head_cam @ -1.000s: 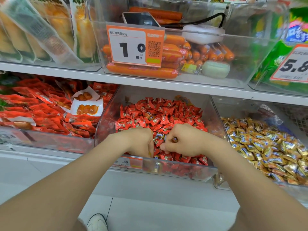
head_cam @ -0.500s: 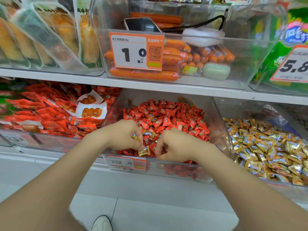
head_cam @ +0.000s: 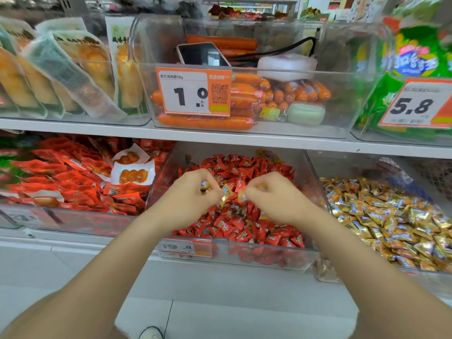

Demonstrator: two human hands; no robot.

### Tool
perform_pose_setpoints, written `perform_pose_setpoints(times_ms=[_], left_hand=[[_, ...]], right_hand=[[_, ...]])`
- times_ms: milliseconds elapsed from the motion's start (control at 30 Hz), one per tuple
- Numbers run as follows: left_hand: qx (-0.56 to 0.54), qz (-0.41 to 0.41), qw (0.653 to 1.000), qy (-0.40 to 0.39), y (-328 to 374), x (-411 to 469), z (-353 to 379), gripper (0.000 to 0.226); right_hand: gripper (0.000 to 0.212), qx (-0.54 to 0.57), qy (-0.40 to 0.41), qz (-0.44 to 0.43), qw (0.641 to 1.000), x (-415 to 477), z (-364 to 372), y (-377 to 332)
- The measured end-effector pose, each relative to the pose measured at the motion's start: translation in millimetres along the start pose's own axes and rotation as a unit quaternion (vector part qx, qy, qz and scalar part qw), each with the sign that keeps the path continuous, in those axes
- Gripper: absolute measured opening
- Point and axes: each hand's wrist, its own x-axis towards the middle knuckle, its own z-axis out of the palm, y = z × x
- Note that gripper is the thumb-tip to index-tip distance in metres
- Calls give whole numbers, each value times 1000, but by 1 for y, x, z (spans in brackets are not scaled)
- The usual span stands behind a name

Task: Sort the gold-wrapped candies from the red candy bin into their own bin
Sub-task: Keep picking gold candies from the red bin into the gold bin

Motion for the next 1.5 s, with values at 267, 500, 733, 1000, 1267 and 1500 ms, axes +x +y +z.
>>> perform_pose_setpoints(times_ms=[267,500,733,1000,1267,1500], left_hand=[[-197,30,980,-16,64,-19,75,18],[-137,114,984,-7,160,-6,168,26],[211,55,973,-75,155,49,261,60],[294,8,936,-192,157,72,305,90],[244,286,926,43,148,6,213,17],[344,34,925,157,42,-9,83,35]], right_hand=[[38,362,205,104,903,-72,-81,44],[26,-188,238,92,948,-93,-128,158],[57,-244,136,75,957,-112,-136,199],[51,-187,222,46,956,-125,-158,200],[29,-15,312,23,950,-134,-134,122],[40,-114,163,-117,973,-85,-53,44]])
